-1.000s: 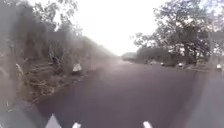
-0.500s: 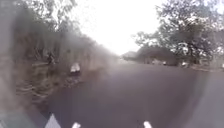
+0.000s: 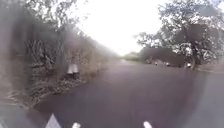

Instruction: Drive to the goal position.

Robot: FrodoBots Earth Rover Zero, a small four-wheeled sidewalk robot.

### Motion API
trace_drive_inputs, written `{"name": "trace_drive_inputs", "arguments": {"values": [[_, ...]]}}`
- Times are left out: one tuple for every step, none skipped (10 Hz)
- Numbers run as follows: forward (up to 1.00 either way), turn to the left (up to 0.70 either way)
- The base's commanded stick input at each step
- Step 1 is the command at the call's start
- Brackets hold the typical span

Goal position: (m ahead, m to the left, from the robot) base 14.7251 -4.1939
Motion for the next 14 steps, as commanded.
{"name": "trace_drive_inputs", "arguments": {"values": [[0.7,-0.33],[0.7,-0.35],[0.7,-0.35],[0.7,-0.35],[0.7,-0.35],[0.7,-0.35],[0.7,0.0],[0.7,0.0],[0.7,0.0],[0.7,0.0],[0.7,-0.35],[0.7,-0.35],[0.7,-0.35],[0.7,-0.35]]}}
